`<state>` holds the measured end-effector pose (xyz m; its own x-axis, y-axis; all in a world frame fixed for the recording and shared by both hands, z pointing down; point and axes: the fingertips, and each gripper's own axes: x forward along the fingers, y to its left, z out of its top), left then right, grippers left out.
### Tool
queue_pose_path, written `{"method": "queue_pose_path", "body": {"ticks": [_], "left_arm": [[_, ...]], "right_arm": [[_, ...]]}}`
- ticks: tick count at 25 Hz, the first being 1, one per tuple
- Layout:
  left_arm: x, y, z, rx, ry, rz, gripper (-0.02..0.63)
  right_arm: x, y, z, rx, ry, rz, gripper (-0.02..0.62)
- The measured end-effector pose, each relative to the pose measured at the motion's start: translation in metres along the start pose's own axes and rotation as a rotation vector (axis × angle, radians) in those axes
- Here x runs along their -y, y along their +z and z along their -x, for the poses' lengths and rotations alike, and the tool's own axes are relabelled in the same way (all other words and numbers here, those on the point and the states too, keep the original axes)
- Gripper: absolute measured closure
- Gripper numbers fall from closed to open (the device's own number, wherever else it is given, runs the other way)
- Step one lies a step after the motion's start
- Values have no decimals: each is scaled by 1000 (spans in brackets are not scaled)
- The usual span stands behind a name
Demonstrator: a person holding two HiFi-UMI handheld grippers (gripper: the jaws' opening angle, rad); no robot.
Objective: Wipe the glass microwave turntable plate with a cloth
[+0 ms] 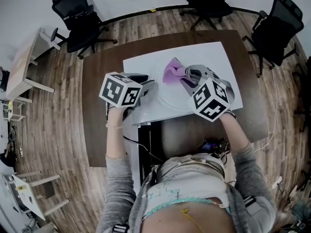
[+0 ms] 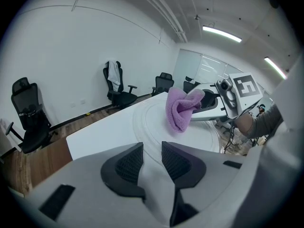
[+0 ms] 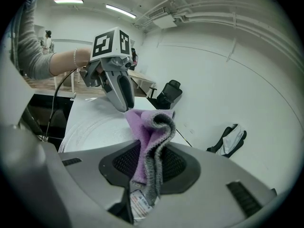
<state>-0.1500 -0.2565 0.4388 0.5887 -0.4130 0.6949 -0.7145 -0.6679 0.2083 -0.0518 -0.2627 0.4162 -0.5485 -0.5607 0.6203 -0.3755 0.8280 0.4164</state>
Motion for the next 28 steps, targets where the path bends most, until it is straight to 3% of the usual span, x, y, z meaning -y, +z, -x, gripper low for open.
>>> {"method": "queue_pose_path", "body": {"ticks": [11,28], "left_arm": [[0,0,0,4,-4,-2,477],[2,3,-1,6,-12,-4,477]], "right_arm": [[-11,-5,13,52,24,-76,483],[-24,23,-5,89,94,-50,483]]}}
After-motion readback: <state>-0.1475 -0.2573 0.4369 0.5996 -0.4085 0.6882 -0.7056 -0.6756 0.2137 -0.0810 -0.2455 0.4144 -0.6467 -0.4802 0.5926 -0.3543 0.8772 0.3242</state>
